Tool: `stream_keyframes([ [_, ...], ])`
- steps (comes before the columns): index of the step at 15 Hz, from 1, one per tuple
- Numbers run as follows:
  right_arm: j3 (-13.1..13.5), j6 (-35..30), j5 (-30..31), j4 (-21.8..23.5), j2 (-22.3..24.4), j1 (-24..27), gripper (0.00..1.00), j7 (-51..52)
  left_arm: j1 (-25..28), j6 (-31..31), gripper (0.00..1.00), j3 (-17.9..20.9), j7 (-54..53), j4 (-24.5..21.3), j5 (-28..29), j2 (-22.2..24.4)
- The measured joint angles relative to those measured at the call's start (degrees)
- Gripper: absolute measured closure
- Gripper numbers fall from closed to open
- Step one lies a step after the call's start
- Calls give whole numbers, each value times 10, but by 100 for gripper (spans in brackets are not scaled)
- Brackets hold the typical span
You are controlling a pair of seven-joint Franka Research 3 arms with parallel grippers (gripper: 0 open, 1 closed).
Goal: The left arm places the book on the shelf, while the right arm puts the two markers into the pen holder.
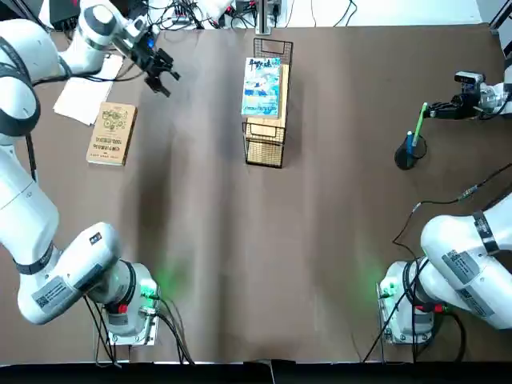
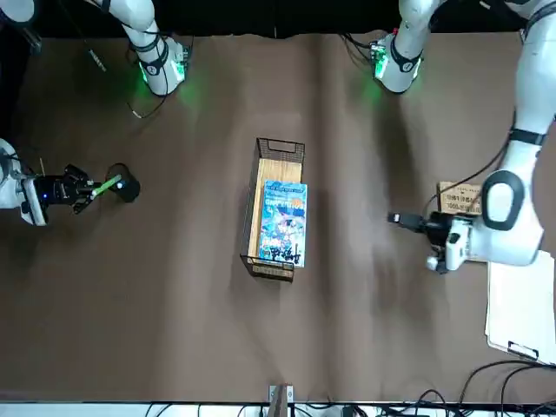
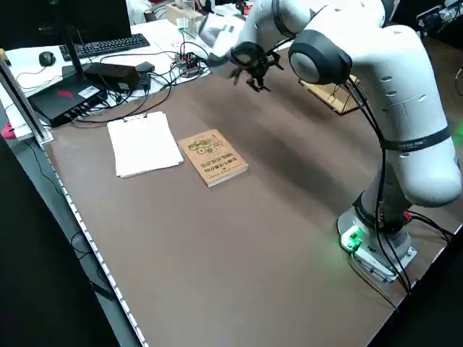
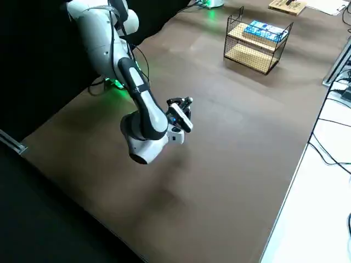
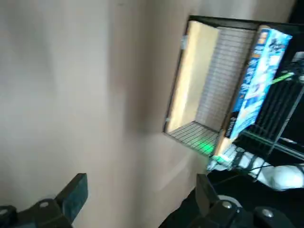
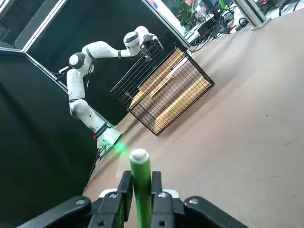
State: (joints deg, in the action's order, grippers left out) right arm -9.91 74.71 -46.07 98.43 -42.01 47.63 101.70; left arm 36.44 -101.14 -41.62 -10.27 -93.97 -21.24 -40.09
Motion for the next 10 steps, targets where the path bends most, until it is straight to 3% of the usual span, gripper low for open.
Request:
stream_keyframes([
  [2,0,0,0,-1,0,5,77,0,9,31,0,-1,38,30,50,1],
  [6,1,-22,0,-10,0,16,77,-8,21,45,0,-2,78,65,82,11],
  [8,1,-29,0,-16,0,17,77,-16,5,48,0,3,123,75,122,63],
  [10,1,-30,0,-16,0,17,77,-18,-59,50,0,66,145,79,132,124],
])
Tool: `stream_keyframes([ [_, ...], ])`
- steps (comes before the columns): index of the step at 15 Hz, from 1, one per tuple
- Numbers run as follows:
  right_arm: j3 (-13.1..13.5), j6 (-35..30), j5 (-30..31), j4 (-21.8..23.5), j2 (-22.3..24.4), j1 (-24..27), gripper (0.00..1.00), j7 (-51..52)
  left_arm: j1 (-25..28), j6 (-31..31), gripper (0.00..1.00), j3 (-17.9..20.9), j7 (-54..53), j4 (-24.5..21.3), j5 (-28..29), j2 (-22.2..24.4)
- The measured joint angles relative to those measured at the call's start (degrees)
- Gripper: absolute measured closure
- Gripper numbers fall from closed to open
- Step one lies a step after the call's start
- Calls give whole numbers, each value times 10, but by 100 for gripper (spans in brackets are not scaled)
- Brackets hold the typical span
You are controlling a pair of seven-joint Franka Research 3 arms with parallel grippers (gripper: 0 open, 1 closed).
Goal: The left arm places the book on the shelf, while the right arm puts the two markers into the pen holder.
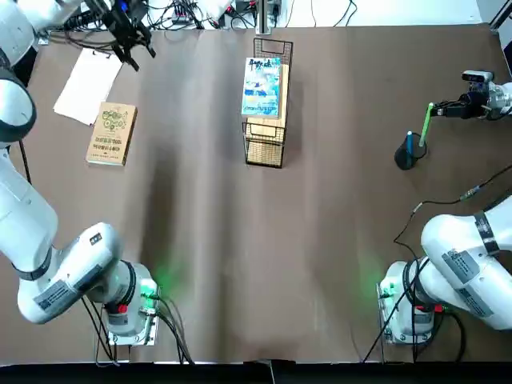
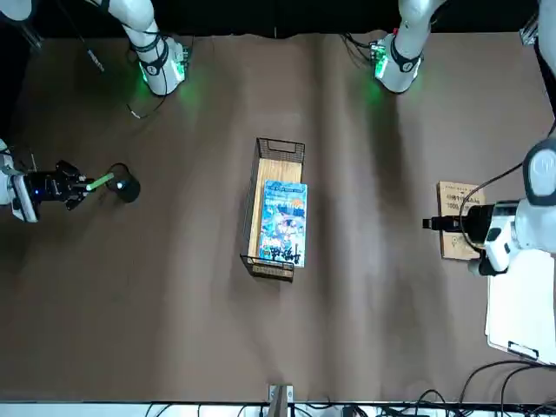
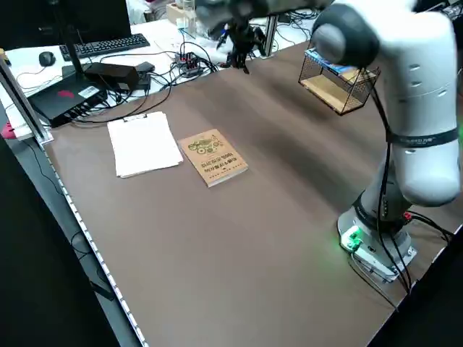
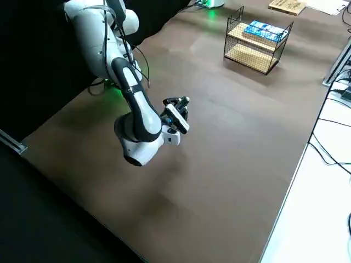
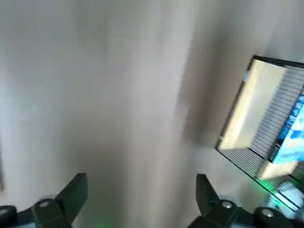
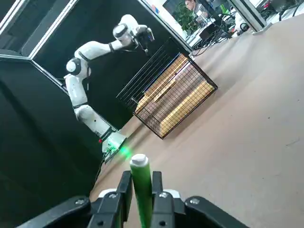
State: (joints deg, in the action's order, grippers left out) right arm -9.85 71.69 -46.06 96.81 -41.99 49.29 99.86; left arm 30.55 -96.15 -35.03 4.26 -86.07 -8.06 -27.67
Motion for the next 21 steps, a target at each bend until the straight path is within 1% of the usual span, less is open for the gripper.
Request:
stream_keyframes([
  [3,0,-1,0,1,0,0,77,-2,-148,4,0,161,4,2,1,98],
  [4,0,-1,0,1,0,0,77,-2,-186,6,0,199,6,1,2,125],
  [5,0,-1,0,2,0,0,75,-2,-215,8,0,227,9,1,11,148],
  [6,0,-1,0,2,0,0,75,-2,-239,9,0,245,12,0,37,169],
  [7,0,-2,0,2,0,0,71,-2,-257,10,0,255,15,-2,67,186],
  [9,0,-2,0,3,0,0,69,-3,-273,15,0,259,19,-8,100,212],
  [10,0,-2,0,4,0,0,67,-3,-276,15,0,259,19,-13,107,221],
  [13,0,-3,0,4,0,0,68,-5,-280,15,0,256,19,-21,120,229],
  [14,0,-3,0,2,0,0,68,-21,-283,15,0,254,19,-24,125,229],
  [16,-1,-5,1,-13,6,0,70,-79,-290,15,0,249,19,-28,131,228],
  [18,-2,-6,23,-37,24,0,70,-143,-291,15,0,242,19,-29,131,228],
  [20,-9,-10,68,-63,48,-6,70,-221,-291,15,0,240,19,-29,131,228],
  [21,-12,-12,119,-88,78,-37,70,-321,-289,15,0,240,19,-29,131,228],
])
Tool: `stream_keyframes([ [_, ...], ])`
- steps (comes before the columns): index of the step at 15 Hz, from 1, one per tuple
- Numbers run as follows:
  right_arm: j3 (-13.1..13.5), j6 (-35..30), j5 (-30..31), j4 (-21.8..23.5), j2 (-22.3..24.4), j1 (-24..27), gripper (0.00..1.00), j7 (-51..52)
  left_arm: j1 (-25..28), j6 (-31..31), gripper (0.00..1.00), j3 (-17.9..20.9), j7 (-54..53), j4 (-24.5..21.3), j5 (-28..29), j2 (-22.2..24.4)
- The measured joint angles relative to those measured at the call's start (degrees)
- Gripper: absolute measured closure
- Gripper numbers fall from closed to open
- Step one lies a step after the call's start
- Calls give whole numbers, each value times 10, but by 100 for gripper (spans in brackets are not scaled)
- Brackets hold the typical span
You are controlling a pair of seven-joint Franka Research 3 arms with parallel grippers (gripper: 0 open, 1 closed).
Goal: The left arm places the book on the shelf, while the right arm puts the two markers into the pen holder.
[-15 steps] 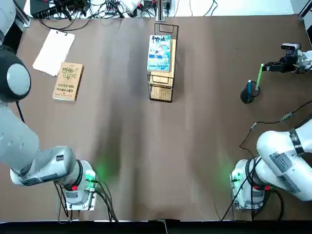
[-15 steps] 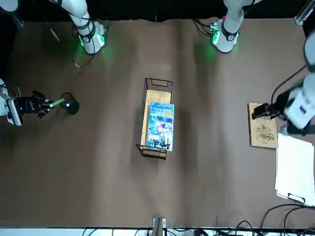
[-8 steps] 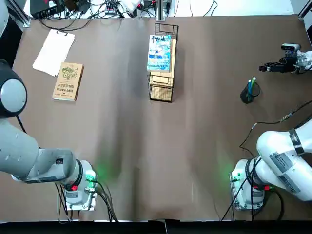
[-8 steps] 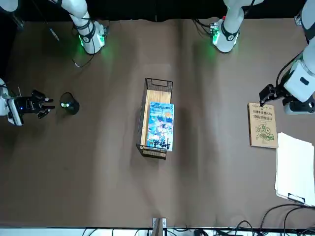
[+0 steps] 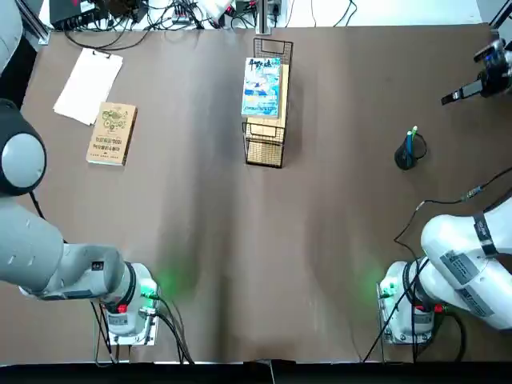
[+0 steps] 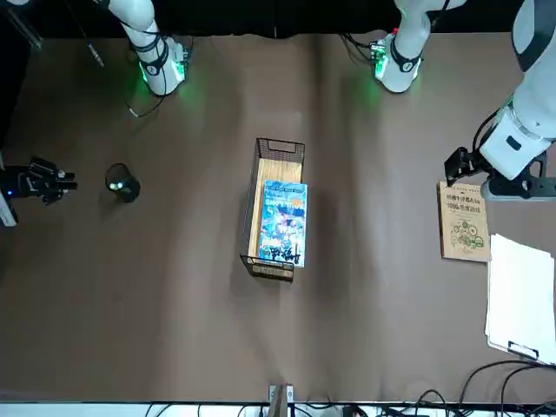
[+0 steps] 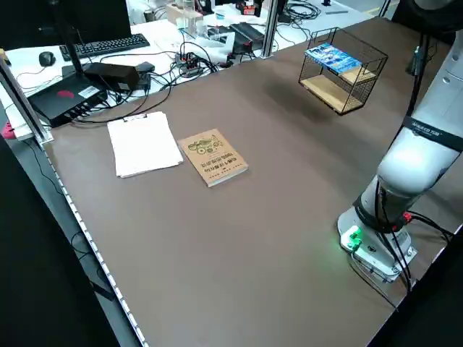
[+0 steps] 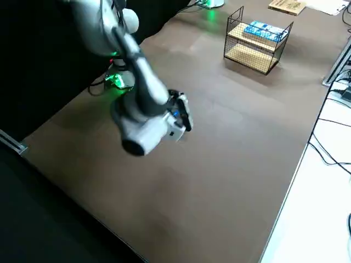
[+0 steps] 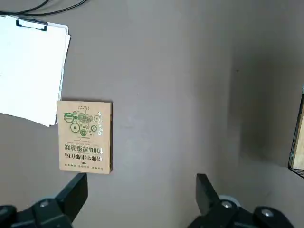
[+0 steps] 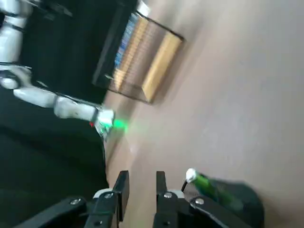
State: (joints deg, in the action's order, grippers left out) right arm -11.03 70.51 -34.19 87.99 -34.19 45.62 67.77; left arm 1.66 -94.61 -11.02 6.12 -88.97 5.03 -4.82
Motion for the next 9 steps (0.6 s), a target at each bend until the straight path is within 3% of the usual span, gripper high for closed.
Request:
stream_keyframes([
  [4,-2,1,88,-32,55,-88,70,-190,4,0,0,3,-5,-1,0,-1],
  [9,-3,3,175,-45,89,-177,69,-379,2,0,0,0,-5,-1,0,-2],
])
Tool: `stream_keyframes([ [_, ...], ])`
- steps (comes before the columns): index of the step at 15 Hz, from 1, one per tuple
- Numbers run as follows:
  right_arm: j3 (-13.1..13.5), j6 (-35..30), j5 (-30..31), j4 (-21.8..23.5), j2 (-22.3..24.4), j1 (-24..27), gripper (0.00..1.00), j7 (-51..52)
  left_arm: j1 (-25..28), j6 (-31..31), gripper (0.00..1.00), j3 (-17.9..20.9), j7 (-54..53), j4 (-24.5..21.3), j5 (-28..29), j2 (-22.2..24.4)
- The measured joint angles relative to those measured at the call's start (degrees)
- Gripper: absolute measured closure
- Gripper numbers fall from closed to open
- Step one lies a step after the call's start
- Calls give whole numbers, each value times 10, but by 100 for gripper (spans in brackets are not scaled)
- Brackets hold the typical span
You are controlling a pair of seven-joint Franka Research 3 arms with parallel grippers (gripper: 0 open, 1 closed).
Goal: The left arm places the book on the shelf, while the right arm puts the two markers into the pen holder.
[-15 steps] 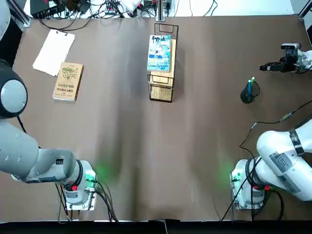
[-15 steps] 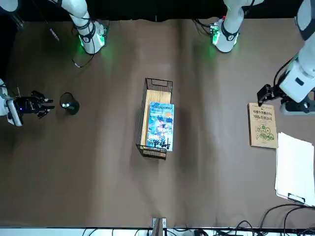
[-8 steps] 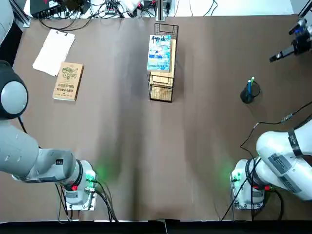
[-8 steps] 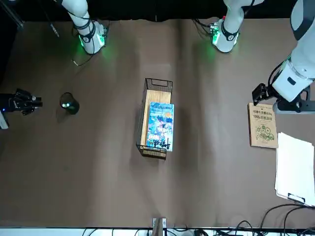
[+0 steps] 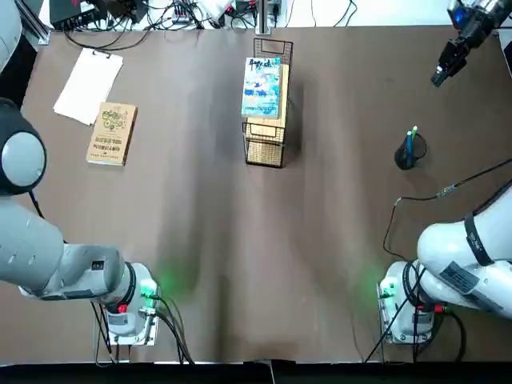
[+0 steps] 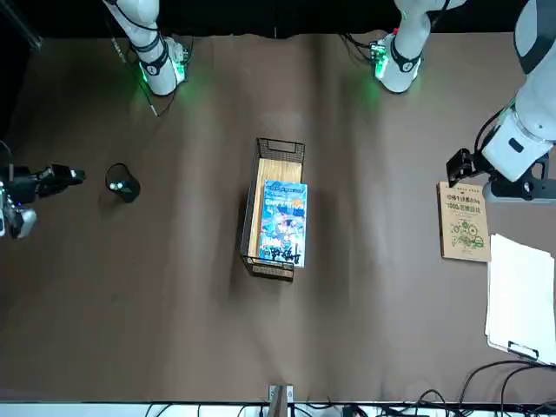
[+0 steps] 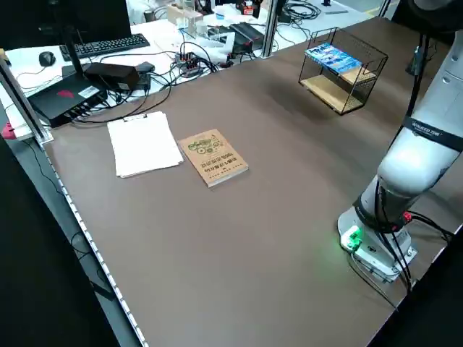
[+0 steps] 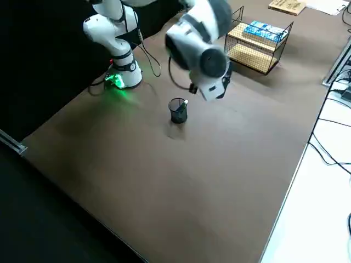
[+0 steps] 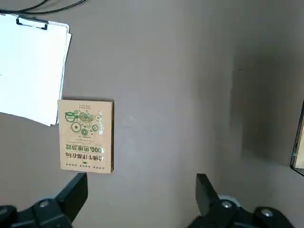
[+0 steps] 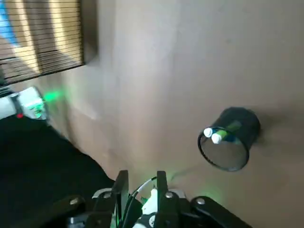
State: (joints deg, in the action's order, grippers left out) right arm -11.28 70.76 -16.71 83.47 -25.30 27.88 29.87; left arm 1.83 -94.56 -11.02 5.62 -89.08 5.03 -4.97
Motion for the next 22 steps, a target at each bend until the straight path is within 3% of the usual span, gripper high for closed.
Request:
stream_keyframes([
  [2,0,0,31,-8,16,-36,69,-82,-3,0,0,0,0,0,0,0],
  [6,14,6,56,-14,54,-121,56,-196,-3,0,0,-1,0,0,0,0],
  [8,67,11,60,-19,72,-187,52,-215,-3,1,0,-1,0,-1,0,0],
  [10,130,35,61,-22,92,-255,35,-234,-3,1,0,-1,0,-1,0,0],
  [11,146,46,65,-23,104,-276,26,-252,-3,1,0,-1,0,-1,0,-1],
  [14,151,56,77,-16,161,-299,1,-281,-2,1,0,0,0,-1,0,-1],
  [17,146,100,80,30,214,-301,0,-304,-2,1,0,0,0,-1,0,-1],
  [22,121,207,126,163,308,-310,0,-313,-1,1,0,0,0,-1,0,-1],
])
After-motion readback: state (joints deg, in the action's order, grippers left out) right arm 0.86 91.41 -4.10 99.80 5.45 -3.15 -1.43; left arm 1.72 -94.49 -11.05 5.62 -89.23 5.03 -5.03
